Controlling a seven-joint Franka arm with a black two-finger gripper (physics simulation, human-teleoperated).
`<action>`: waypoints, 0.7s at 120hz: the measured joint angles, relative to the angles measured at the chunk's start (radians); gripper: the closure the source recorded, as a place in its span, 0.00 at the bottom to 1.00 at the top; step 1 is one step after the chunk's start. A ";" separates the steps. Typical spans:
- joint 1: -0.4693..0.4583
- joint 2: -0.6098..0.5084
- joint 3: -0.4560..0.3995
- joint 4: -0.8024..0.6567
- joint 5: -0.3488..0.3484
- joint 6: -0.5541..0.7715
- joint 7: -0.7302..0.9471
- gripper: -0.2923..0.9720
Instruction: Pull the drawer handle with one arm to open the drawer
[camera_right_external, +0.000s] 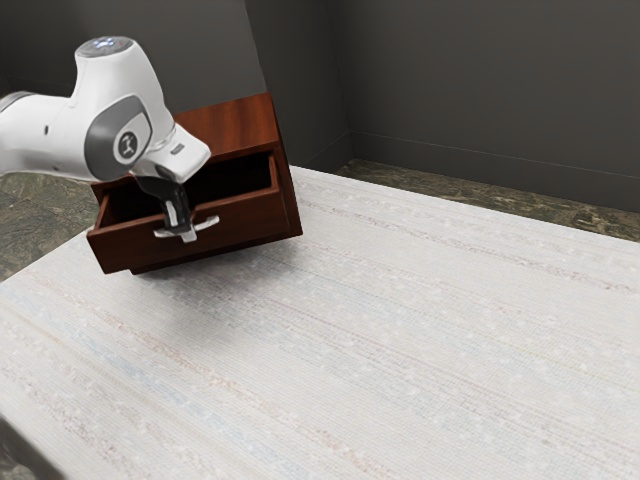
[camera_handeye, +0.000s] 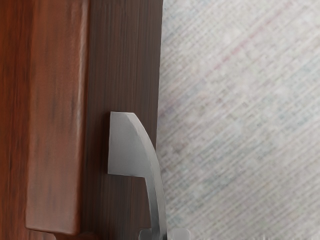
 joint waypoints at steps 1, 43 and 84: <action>0.000 -0.002 0.000 -0.002 0.000 0.000 0.000 0.86; 0.002 -0.064 -0.019 -0.072 0.000 0.000 -0.022 0.85; 0.008 -0.123 -0.043 -0.135 0.000 0.004 -0.043 0.85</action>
